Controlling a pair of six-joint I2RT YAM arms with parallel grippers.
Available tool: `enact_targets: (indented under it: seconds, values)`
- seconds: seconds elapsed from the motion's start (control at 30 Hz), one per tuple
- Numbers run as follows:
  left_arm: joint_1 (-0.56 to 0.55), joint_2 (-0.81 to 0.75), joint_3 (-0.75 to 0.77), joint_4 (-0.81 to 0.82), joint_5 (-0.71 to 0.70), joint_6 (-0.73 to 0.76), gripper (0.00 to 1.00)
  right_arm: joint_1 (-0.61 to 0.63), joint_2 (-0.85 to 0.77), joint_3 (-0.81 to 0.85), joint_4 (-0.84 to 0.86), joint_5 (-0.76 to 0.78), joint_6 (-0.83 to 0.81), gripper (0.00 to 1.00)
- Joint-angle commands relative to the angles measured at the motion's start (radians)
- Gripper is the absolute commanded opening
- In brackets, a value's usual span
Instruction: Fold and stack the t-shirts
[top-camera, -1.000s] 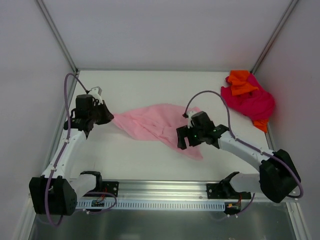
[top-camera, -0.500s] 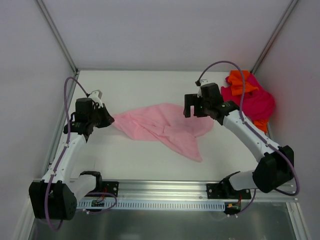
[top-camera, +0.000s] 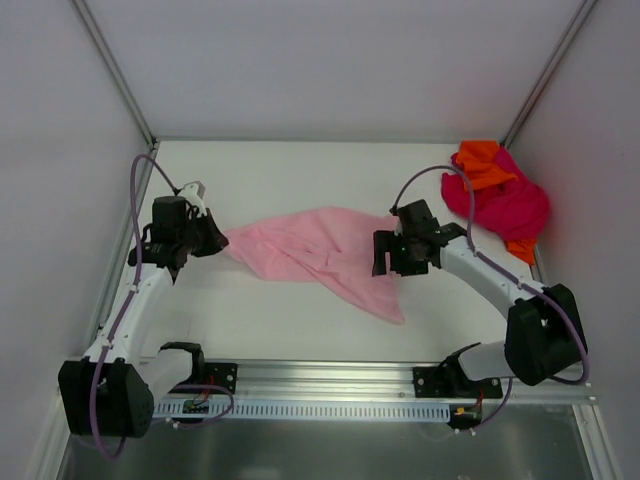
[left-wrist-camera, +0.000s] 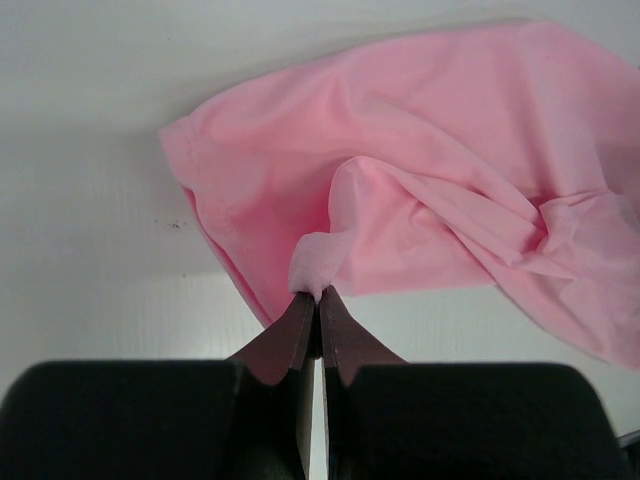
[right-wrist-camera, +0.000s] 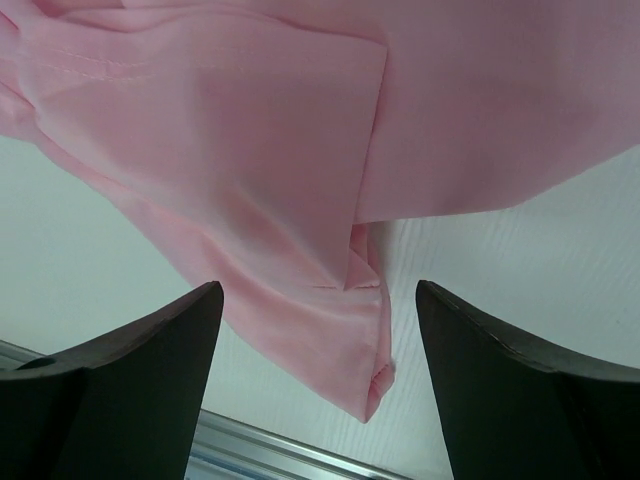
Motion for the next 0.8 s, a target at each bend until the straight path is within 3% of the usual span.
enact_targets:
  seconds: [0.0, 0.2, 0.3, 0.33, 0.43, 0.6, 0.73, 0.77]
  values:
    - [0.009, 0.020, -0.001, 0.009, 0.003, 0.018, 0.01, 0.003, 0.012, -0.019, 0.040, -0.031, 0.042, 0.82]
    - [0.009, 0.029, 0.001, 0.004, 0.010, 0.026, 0.01, 0.038, 0.078, -0.032, 0.109, -0.061, 0.070, 0.67]
    - [0.009, 0.029, 0.001, 0.006, 0.006, 0.024, 0.01, 0.053, 0.090, -0.027, 0.103, -0.040, 0.062, 0.41]
    - [0.009, 0.029, 0.001, 0.007, 0.004, 0.023, 0.01, 0.061, 0.088, -0.024, 0.103, -0.034, 0.056, 0.24]
    - [0.009, 0.029, 0.004, 0.009, 0.004, 0.026, 0.01, 0.096, 0.072, 0.011, 0.086, 0.001, 0.041, 0.01]
    - [0.009, 0.025, 0.011, 0.007, 0.010, 0.029, 0.01, 0.229, -0.020, 0.082, 0.085, 0.032, -0.033, 0.01]
    - [0.009, 0.017, 0.022, -0.002, 0.006, 0.043, 0.01, 0.286, -0.129, -0.010, 0.204, -0.060, -0.053, 0.02]
    - [0.009, 0.017, 0.025, -0.004, 0.006, 0.046, 0.01, 0.300, -0.169, -0.065, 0.230, -0.087, -0.053, 0.09]
